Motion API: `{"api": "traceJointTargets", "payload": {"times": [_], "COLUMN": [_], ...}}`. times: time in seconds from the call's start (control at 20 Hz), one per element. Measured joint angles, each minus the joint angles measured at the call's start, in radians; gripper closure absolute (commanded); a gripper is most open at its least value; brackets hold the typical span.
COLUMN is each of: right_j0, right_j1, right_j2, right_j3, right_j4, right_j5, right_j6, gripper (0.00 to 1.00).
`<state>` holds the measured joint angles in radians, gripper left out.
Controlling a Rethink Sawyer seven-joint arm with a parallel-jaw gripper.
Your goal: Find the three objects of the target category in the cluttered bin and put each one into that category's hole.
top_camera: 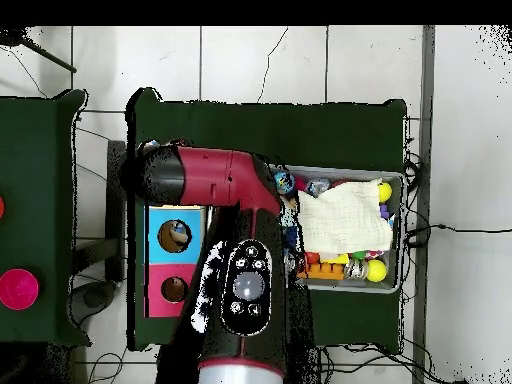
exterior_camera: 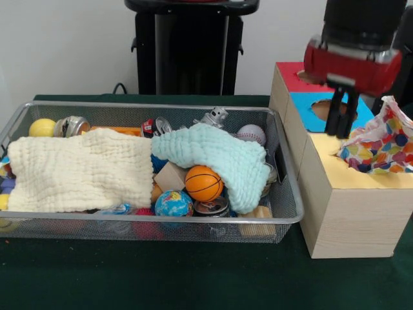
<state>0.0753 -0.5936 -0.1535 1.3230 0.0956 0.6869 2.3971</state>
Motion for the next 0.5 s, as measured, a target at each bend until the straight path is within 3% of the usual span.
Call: {"api": "traceJointTargets", "payload": {"times": [0.2, 0.5], "right_j0": [0.007, -0.013], "right_j1": [-0.150, -0.292], "right_j2": [-0.006, -0.010], "right_j3": [0.101, 0.235], "right_j4": [0.000, 0.000], "right_j5": [0.012, 0.000], "right_j6": [0.000, 0.000], "gripper": [1.00, 1.00]}}
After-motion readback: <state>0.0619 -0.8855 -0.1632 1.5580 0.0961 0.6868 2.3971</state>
